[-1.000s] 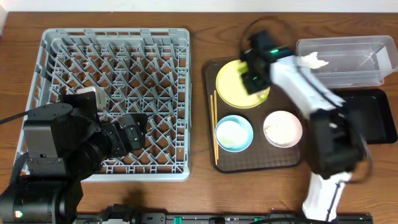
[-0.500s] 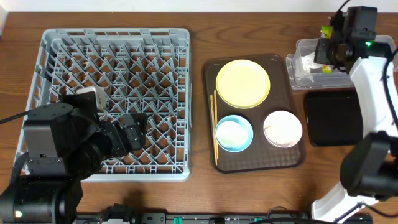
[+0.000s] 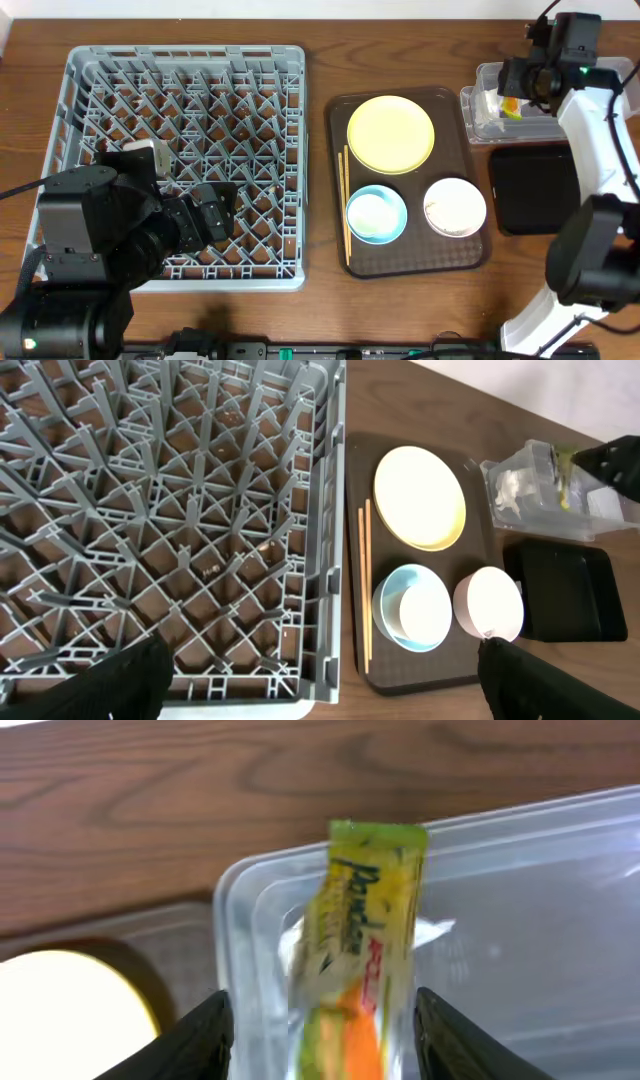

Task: Sort waste into correct bins and load items into the dishwasher
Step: 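Carry the wrapper to the clear plastic bin and drop it, then grasp the pink bowl rim with the right gripper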

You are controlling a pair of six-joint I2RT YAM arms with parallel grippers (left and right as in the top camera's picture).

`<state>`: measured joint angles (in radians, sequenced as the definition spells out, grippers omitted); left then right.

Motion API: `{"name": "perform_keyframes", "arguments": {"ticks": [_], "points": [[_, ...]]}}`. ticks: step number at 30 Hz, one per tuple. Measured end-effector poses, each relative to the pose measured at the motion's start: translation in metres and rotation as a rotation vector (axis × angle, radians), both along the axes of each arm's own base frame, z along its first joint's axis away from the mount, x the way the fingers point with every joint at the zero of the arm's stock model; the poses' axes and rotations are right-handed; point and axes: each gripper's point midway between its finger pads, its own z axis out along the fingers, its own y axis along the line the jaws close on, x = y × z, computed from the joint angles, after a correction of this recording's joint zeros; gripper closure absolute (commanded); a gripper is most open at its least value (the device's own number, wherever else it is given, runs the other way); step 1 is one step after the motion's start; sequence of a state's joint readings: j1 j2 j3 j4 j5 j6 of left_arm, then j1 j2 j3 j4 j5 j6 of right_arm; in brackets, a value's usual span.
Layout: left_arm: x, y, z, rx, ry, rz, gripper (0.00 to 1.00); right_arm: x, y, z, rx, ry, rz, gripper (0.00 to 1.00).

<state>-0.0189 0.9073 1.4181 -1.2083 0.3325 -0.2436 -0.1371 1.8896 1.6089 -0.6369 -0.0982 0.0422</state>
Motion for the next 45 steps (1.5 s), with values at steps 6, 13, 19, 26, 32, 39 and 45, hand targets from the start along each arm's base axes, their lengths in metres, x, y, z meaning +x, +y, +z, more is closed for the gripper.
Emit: {"name": "perform_keyframes", "arguments": {"ticks": [6, 13, 19, 26, 32, 39, 45], "points": [[0.000, 0.000, 0.000, 0.000, 0.000, 0.000, 0.02, -0.036, 0.012, 0.082, 0.016, -0.112, 0.027, 0.51], [0.000, 0.000, 0.000, 0.000, 0.000, 0.000, 0.02, -0.086, 0.026, 0.161, 0.027, -0.247, 0.054, 0.92], [0.000, 0.000, 0.000, 0.000, 0.000, 0.000, 0.02, -0.062, 0.014, 0.116, 0.020, -0.146, 0.000, 0.98], [0.000, 0.000, 0.000, 0.001, 0.000, 0.001, 0.02, -0.010, -0.009, 0.010, 0.005, 0.007, -0.102, 0.99], [0.000, 0.000, 0.000, 0.001, 0.000, 0.001, 0.02, 0.015, -0.011, -0.043, 0.032, 0.034, -0.126, 0.99], [0.000, 0.000, 0.000, 0.002, 0.000, 0.002, 0.02, 0.007, -0.022, -0.098, 0.016, 0.158, -0.186, 0.99], [0.000, 0.000, 0.000, 0.002, 0.000, 0.002, 0.02, 0.002, -0.039, -0.092, 0.034, 0.154, -0.234, 0.77]]}}
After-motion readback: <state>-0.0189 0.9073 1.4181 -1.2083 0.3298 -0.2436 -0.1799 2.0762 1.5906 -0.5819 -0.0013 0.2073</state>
